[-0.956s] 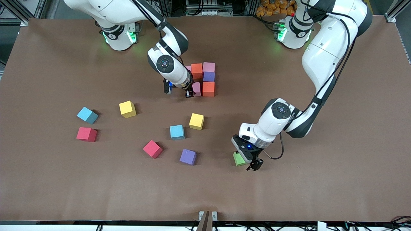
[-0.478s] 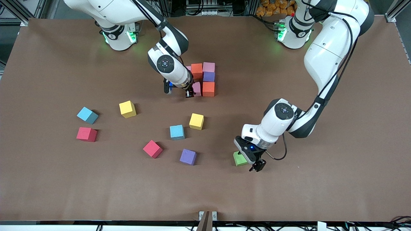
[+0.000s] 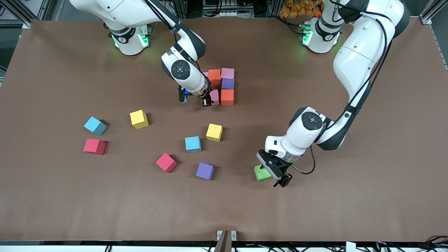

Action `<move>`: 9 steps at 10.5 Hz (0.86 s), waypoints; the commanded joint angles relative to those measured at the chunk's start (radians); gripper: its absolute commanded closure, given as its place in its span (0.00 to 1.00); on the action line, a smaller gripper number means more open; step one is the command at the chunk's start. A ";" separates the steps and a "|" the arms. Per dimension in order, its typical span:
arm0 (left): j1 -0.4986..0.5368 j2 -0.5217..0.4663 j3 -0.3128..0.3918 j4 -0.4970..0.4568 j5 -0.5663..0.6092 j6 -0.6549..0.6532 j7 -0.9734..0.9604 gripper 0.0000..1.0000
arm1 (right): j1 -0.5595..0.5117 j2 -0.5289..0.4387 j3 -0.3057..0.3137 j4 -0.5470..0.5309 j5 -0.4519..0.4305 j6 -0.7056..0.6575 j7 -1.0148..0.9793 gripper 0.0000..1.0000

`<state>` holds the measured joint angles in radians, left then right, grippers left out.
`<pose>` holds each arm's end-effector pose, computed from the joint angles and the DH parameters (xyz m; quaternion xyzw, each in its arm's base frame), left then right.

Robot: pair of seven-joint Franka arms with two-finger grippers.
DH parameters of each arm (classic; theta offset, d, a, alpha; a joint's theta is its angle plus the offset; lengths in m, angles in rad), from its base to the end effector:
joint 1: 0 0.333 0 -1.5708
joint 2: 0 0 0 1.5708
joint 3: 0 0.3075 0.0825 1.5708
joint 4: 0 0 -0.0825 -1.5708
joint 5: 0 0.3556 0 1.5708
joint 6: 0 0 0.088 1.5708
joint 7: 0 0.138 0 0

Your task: Form number 2 with 11 blocks

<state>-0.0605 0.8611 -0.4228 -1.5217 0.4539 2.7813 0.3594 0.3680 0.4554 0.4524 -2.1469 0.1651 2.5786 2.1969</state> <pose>0.6690 -0.2974 0.2183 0.8467 -0.4732 0.2418 0.0259 0.3748 0.4083 0.1950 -0.7044 0.6958 0.1400 0.0132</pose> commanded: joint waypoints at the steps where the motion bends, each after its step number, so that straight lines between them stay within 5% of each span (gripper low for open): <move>1: 0.007 -0.008 -0.001 -0.026 -0.026 -0.003 -0.017 0.00 | 0.016 0.022 -0.012 0.016 -0.045 0.011 0.043 0.00; 9: 0.016 -0.037 -0.065 -0.023 -0.024 -0.011 -0.017 0.00 | 0.008 0.023 -0.012 0.019 -0.059 0.000 0.043 0.00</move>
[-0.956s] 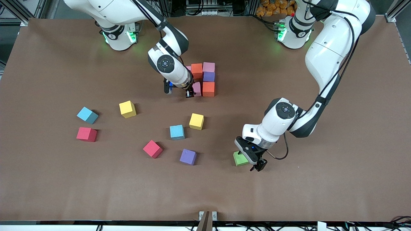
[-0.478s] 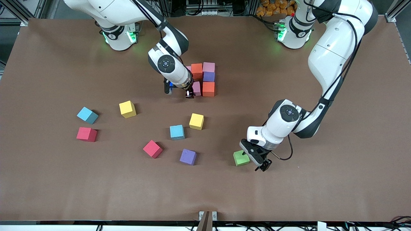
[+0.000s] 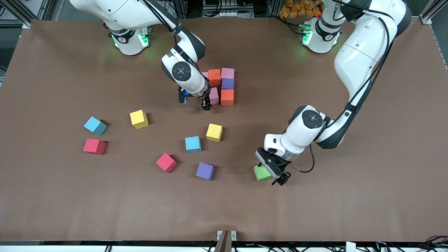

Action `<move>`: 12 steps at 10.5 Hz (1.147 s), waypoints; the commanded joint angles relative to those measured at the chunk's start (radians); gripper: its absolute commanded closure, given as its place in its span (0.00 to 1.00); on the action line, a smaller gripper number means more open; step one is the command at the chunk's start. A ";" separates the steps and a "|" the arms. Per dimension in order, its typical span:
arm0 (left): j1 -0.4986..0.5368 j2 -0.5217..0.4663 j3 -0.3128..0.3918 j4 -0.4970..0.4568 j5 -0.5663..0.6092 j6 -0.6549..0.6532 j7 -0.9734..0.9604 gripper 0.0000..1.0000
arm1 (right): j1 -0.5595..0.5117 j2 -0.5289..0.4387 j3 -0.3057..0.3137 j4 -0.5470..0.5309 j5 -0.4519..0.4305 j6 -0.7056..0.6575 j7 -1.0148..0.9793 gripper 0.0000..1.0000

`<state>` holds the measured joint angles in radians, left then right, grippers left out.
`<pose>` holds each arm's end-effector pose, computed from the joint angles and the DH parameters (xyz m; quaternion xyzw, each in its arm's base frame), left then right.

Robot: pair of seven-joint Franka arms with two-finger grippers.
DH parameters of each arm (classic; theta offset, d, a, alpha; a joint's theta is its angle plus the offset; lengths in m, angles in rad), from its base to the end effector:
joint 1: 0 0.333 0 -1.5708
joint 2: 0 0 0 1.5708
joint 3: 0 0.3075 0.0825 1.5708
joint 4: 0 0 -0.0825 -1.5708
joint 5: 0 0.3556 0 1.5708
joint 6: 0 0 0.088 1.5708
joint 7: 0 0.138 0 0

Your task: Form number 2 with 11 blocks

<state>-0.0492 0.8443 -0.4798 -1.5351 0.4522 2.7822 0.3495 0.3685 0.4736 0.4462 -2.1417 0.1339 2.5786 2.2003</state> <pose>0.6585 -0.3200 0.2358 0.8410 -0.4765 0.2518 0.0474 0.3763 0.4063 0.1870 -0.7103 0.6910 0.1341 0.0078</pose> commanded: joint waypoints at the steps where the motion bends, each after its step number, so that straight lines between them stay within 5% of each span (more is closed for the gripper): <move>1: 0.006 -0.021 -0.010 -0.013 -0.023 -0.012 -0.004 0.00 | 0.004 0.000 -0.006 0.019 -0.030 -0.004 0.038 0.00; 12: 0.005 -0.014 -0.025 0.020 -0.095 -0.013 -0.004 0.00 | -0.002 -0.039 0.025 0.046 -0.066 -0.104 0.038 0.00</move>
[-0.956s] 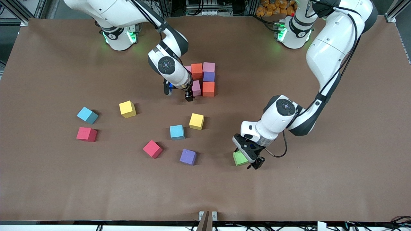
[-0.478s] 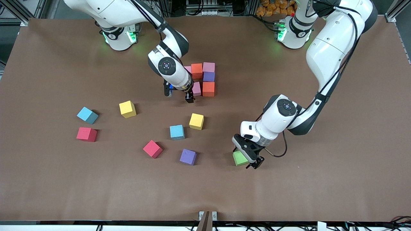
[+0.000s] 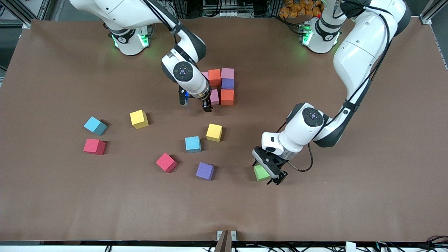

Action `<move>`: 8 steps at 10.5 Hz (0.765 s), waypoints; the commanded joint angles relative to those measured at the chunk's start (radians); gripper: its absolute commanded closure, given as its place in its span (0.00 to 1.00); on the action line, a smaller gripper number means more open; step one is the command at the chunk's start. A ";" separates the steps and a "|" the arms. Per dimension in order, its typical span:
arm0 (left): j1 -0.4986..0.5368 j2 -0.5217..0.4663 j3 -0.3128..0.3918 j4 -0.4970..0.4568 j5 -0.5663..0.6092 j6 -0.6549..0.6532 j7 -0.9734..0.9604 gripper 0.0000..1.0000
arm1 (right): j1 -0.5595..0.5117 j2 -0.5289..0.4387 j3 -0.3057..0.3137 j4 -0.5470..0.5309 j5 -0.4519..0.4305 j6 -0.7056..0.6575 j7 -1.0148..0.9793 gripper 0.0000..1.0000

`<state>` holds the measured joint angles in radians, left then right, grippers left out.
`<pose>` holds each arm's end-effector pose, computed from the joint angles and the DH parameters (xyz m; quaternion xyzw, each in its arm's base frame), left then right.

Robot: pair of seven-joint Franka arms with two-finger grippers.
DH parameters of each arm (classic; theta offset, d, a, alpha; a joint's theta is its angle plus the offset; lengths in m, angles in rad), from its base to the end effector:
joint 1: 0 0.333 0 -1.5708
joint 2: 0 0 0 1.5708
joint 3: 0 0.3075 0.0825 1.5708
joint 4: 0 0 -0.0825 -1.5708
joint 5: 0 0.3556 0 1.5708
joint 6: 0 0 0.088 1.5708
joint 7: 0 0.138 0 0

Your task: Form number 2 with 11 blocks

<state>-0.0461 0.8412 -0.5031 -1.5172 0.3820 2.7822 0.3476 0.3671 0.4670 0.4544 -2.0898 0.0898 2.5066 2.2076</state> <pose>0.6615 -0.3270 0.2505 0.8505 -0.4507 0.2608 0.0746 0.3827 0.4155 0.2034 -0.7255 0.6766 0.1258 0.0019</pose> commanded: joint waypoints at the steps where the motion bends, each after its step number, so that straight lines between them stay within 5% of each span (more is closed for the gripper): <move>1: 0.005 -0.011 -0.002 0.002 -0.025 -0.013 0.001 0.00 | 0.000 -0.037 0.027 -0.006 -0.022 -0.049 0.030 0.00; 8: 0.003 -0.010 -0.002 0.003 -0.026 -0.013 -0.002 0.00 | -0.103 -0.073 0.018 0.049 -0.139 -0.155 -0.102 0.00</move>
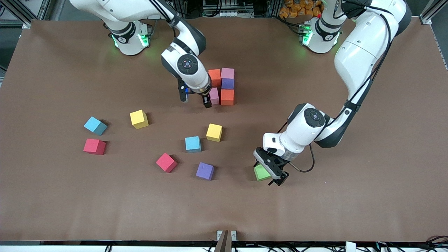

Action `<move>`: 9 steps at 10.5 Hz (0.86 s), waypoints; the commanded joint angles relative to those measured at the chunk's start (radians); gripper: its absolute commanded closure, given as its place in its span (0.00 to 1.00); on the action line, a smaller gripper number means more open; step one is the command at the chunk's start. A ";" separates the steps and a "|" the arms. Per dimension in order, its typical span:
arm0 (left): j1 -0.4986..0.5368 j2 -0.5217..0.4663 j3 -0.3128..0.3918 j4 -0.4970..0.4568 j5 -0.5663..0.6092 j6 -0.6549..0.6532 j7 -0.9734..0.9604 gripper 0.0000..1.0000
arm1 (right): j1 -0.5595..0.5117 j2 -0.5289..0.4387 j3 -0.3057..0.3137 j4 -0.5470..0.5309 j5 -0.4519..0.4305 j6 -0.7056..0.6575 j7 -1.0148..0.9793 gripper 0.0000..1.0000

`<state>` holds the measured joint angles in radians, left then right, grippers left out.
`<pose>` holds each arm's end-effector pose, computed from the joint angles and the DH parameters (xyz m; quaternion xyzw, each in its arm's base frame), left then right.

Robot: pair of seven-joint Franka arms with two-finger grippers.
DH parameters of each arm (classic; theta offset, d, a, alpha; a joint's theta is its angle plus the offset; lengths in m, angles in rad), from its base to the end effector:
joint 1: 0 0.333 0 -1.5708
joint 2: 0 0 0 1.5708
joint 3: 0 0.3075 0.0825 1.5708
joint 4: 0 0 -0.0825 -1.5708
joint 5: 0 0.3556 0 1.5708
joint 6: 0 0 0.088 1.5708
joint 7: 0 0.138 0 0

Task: Form number 2 with 11 blocks
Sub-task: 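Reach the right gripper to the cyan cube and grasp it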

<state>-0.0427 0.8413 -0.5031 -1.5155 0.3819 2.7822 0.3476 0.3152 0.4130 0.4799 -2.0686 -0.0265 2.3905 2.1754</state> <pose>0.6632 -0.3247 0.2512 0.8512 -0.4489 0.2617 0.0741 0.3948 0.4006 0.2311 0.7648 -0.6383 -0.0862 0.0146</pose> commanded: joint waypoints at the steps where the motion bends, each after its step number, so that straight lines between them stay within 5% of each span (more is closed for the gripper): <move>1: 0.000 -0.011 -0.002 0.001 -0.026 -0.013 -0.002 0.00 | -0.076 -0.016 -0.041 0.077 -0.023 -0.043 -0.141 0.00; 9: 0.001 -0.011 -0.002 0.001 -0.028 -0.013 -0.006 0.00 | -0.079 0.251 -0.158 0.470 -0.087 -0.143 -0.233 0.00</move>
<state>-0.0422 0.8413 -0.5030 -1.5132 0.3818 2.7819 0.3476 0.2251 0.5998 0.3402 -1.6863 -0.0811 2.2643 1.9428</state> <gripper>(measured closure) 0.000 0.000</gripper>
